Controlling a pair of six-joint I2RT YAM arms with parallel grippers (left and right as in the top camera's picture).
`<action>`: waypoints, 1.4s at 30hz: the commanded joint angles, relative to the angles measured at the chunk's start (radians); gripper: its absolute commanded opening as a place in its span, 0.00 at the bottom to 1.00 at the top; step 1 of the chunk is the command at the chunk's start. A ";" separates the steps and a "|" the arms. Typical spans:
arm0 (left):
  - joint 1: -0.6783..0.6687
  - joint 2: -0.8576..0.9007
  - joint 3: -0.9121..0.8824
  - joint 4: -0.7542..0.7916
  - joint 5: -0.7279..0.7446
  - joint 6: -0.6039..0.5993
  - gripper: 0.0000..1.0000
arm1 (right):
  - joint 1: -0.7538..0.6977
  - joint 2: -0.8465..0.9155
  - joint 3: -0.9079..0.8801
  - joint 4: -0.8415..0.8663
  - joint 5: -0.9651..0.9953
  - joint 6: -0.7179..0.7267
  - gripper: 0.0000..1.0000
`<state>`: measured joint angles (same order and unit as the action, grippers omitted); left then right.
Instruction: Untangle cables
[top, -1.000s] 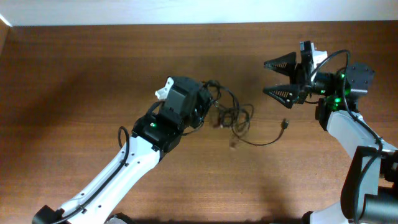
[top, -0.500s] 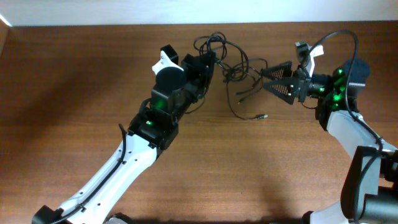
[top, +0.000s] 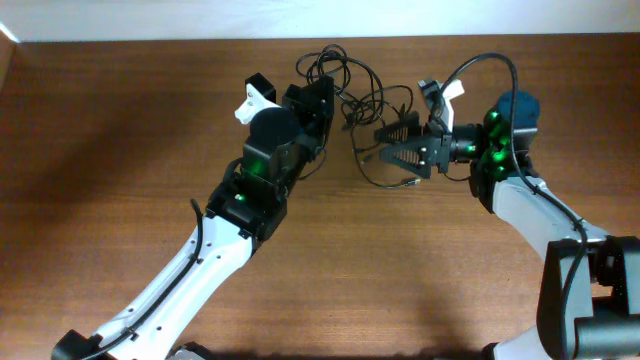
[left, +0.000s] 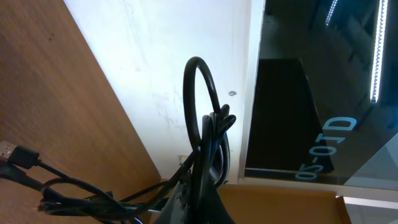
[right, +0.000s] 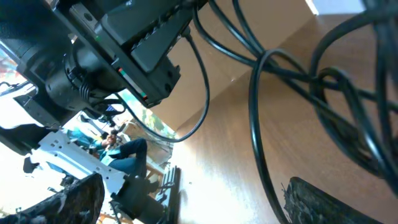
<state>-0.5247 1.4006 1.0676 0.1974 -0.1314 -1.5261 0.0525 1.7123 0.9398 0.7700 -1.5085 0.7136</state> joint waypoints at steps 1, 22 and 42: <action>0.004 -0.010 0.009 -0.034 0.014 -0.006 0.00 | -0.022 -0.005 0.008 0.003 0.032 -0.029 0.93; 0.004 -0.010 0.009 0.018 0.800 1.323 0.00 | -0.245 -0.004 0.008 0.003 0.063 -0.147 0.91; 0.180 -0.010 0.009 0.424 1.695 1.561 0.00 | -0.219 -0.004 0.008 0.004 -0.044 -0.811 0.99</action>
<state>-0.3450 1.3998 1.0660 0.6022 1.5398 0.0414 -0.1848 1.7123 0.9398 0.7708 -1.5307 0.1085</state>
